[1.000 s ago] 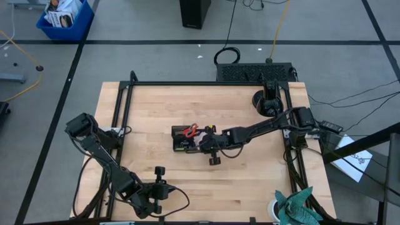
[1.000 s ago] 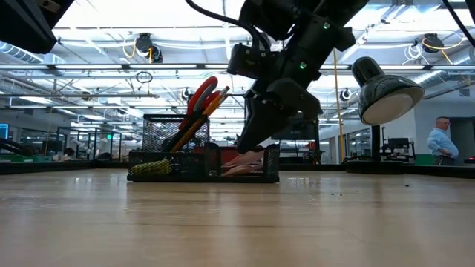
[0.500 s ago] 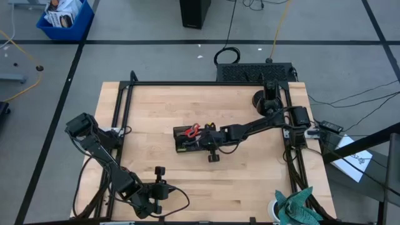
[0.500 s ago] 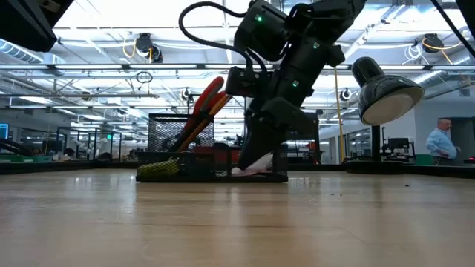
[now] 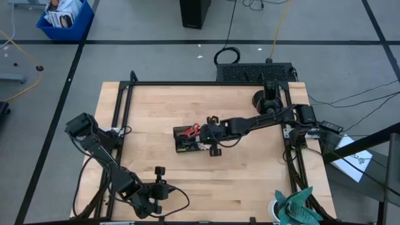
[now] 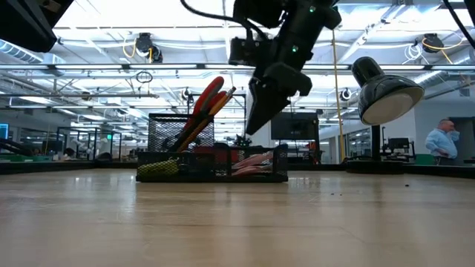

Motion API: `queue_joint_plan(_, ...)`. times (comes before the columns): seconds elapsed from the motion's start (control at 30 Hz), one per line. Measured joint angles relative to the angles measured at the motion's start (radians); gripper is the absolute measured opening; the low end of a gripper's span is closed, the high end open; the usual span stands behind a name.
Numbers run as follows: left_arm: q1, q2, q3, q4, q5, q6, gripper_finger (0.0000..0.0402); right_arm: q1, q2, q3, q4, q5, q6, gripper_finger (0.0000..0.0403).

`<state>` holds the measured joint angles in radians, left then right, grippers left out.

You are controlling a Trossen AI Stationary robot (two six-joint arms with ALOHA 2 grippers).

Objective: Pick and place office supplies into organizer
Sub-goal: Put the pink sticky notes into the black desk organizer

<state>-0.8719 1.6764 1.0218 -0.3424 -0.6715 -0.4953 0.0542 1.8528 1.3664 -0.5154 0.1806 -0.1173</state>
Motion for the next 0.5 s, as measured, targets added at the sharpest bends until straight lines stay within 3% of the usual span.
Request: queue_joint_plan(0.5,0.000,0.000,0.000,-0.004,0.000,-0.002,0.0031,-0.028,0.133,-0.002,0.010,-0.079,0.001,0.0000)
